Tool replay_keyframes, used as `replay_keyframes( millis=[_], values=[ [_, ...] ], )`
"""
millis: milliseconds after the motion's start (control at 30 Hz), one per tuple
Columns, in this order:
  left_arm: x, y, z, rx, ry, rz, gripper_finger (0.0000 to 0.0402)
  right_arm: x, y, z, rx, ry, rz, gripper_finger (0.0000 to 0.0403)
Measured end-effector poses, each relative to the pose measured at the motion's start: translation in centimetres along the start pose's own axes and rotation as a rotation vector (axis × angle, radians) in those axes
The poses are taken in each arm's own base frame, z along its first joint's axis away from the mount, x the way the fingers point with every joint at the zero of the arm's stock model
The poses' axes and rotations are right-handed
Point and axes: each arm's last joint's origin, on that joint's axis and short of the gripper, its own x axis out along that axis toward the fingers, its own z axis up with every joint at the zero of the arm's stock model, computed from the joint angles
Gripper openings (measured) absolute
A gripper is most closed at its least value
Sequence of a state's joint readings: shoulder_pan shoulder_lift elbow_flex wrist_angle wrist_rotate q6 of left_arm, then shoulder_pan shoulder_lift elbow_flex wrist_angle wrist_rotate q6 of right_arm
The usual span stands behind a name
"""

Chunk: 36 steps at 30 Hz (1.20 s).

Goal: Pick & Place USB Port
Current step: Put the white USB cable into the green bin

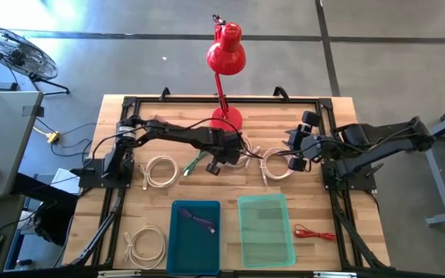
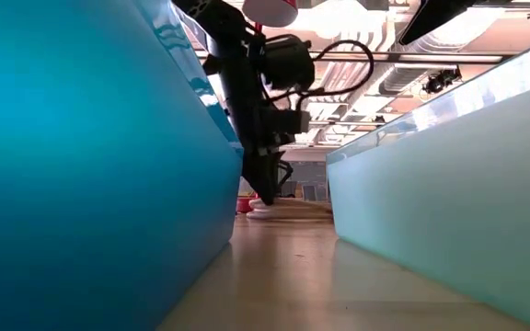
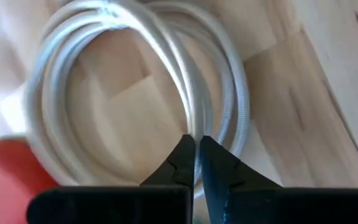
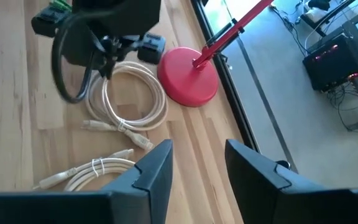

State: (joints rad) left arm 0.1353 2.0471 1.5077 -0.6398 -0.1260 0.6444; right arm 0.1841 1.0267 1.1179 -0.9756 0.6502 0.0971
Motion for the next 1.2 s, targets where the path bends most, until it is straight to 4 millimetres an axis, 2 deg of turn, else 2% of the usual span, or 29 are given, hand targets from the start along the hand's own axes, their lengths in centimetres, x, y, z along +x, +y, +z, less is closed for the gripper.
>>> replay_keyframes(
  millis=[133, 233, 333, 533, 733, 867, 1033, 1200],
  values=[
    [-1.9, -0.6, 0.8, 0.005, 0.046, 0.027, 0.0003, 0.0, 0.0, 0.0, 0.002, -0.003, 0.005, 0.0129],
    [-4.6, -1.1, 2.0, 0.026, 0.099, 0.089, 0.0002, -0.1, -0.1, 0.0, 0.006, -0.008, 0.006, 0.0123],
    [-7.9, -1.7, 3.4, 0.044, 0.14, 0.18, 0.0002, -0.4, -0.3, -0.1, 0.005, -0.021, 0.023, 0.0119],
    [-15.2, -3.9, 4.4, 0.047, 0.328, 0.409, 0.0001, -1.6, -1.1, -0.3, 0.062, -0.077, 0.053, 0.0117],
    [-22.0, -6.8, 5.2, 0.023, 0.188, 0.559, 0.0001, -3.3, -2.0, -0.6, 0.123, -0.164, 0.195, 0.0117],
    [-25.4, -8.5, 4.6, -0.037, 0.071, 0.621, 0.0, -4.5, -1.9, -0.9, -0.01, -0.25, 0.489, 0.0117],
    [-28.2, -11.0, 3.4, -0.094, -0.037, 0.689, 0.0, -6.2, -2.0, -0.6, -0.087, -0.423, 0.798, 0.0117],
    [-30.1, -12.9, 2.7, -0.136, -0.176, 0.738, 0.0, -6.3, -1.7, -0.2, -0.16, -0.486, 0.835, 0.0117]
  ],
)
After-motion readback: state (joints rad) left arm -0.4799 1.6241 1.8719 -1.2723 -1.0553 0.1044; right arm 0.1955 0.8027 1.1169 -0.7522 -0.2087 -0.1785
